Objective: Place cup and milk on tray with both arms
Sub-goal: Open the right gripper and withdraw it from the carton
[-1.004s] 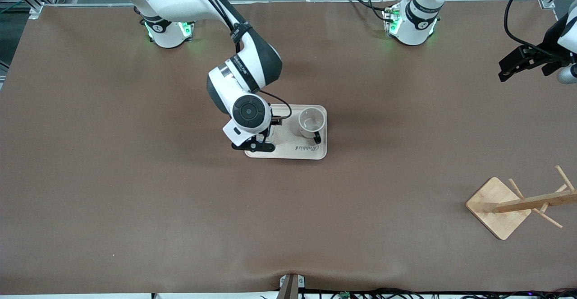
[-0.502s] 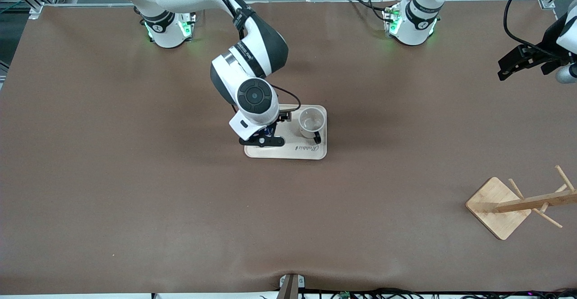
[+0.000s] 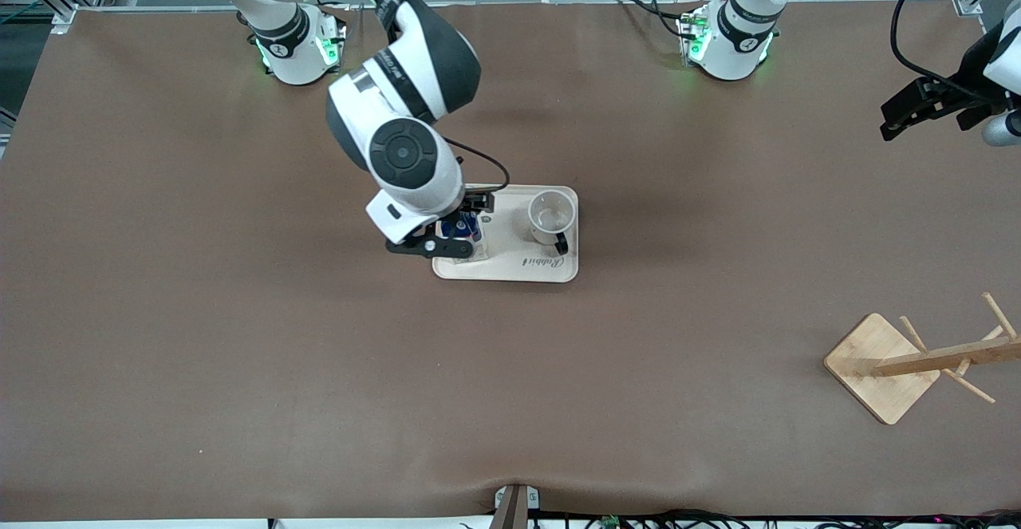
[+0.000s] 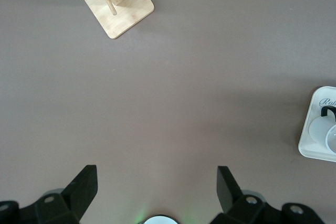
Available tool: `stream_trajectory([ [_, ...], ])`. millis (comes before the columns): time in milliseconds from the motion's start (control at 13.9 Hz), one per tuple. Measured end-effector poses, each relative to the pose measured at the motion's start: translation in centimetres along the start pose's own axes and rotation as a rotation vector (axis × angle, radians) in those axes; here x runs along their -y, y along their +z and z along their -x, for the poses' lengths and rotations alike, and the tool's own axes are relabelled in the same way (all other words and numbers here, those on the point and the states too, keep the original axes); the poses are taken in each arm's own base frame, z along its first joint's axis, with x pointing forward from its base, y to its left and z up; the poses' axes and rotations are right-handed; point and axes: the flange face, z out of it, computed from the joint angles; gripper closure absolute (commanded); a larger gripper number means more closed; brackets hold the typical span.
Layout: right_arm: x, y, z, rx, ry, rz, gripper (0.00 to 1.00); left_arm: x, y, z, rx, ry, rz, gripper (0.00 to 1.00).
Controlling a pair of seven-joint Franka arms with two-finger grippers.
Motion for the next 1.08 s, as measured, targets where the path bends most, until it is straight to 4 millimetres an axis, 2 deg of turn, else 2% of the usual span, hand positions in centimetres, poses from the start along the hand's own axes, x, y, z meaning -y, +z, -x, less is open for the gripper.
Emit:
stream_trajectory([
  [143,-2.0,-2.2,-1.0,0.000,0.029,-0.007,0.00,0.0,0.0,0.0,0.000,0.000,0.000,0.00],
  [287,-5.3,-5.5,-2.3,-0.013,0.075,-0.027,0.00,0.0,0.0,0.0,0.000,0.000,0.000,0.00],
  [502,-12.6,-11.4,-3.7,-0.040,0.166,-0.074,0.00,0.0,-0.1,0.0,-0.001,0.001,0.000,0.00],
  [789,-21.9,-18.3,-3.1,-0.156,0.285,-0.063,0.00,-0.2,-0.1,0.2,0.008,0.004,-0.002,0.00],
  [932,-25.8,-20.4,-2.4,-0.180,0.304,-0.046,0.00,-0.4,-0.1,0.3,0.007,0.007,-0.002,0.00],
  [1076,-29.6,-20.9,-1.9,-0.184,0.290,-0.017,0.00,-0.5,-0.1,0.3,0.007,0.010,-0.002,0.00],
])
